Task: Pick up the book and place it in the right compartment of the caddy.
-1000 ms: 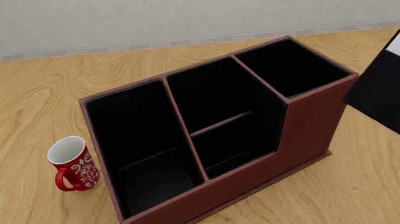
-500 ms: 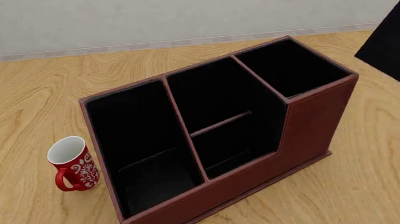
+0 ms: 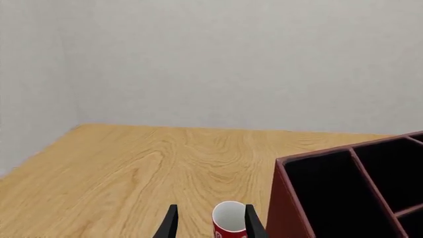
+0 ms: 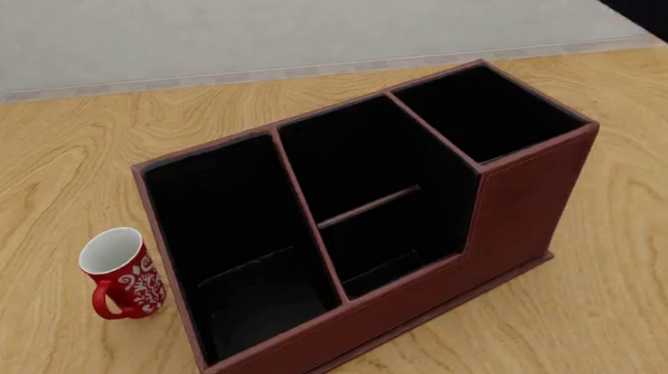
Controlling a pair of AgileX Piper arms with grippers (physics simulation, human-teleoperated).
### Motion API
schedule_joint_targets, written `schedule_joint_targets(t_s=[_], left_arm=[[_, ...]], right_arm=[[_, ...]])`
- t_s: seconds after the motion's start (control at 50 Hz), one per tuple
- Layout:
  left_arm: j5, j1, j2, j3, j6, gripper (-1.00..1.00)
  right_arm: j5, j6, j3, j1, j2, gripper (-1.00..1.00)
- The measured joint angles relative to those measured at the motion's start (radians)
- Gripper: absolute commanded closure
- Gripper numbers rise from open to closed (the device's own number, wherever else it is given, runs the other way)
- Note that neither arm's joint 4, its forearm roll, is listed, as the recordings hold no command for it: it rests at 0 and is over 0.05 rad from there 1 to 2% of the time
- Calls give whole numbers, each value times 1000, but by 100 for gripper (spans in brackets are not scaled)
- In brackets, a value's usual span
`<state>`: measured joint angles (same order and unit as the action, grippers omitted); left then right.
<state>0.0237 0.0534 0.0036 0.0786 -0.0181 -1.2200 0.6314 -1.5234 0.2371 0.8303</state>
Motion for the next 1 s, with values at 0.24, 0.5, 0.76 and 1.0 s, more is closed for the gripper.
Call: schedule_joint_targets(t_s=[0.24, 0.5, 0.76, 1.0], left_arm=[[8, 3, -1, 5, 1, -100], [14, 6, 1, 11, 3, -100], [15, 12, 0, 8, 7, -100], [15, 14, -1, 4, 9, -100]], right_arm=[[0, -78, -120, 1, 78, 100], [0, -213, -224, 36, 183, 100], [0, -298, -285, 65, 260, 100], [0, -327, -288, 59, 308, 100]])
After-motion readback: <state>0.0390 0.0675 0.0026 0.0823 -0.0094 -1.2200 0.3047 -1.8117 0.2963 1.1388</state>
